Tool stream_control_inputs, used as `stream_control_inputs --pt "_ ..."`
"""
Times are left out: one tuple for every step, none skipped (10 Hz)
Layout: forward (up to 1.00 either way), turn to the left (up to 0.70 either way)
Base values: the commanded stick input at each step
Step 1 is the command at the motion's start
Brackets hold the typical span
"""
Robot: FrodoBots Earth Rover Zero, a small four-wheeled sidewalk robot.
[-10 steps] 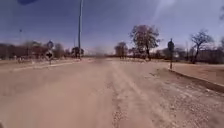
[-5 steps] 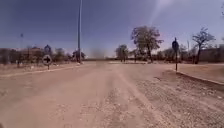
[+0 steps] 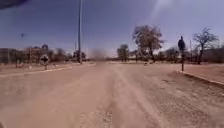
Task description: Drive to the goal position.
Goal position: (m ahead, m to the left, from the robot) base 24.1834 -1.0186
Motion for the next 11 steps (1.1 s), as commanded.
stream_control_inputs --pt "1.00 -0.27" --pt "1.00 -0.27" --pt "1.00 -0.16" --pt "1.00 -0.04" --pt "1.00 0.00" --pt "1.00 0.00" --pt "1.00 0.00" --pt "1.00 0.00" --pt "1.00 0.00" --pt "1.00 0.00" --pt "1.00 0.00"
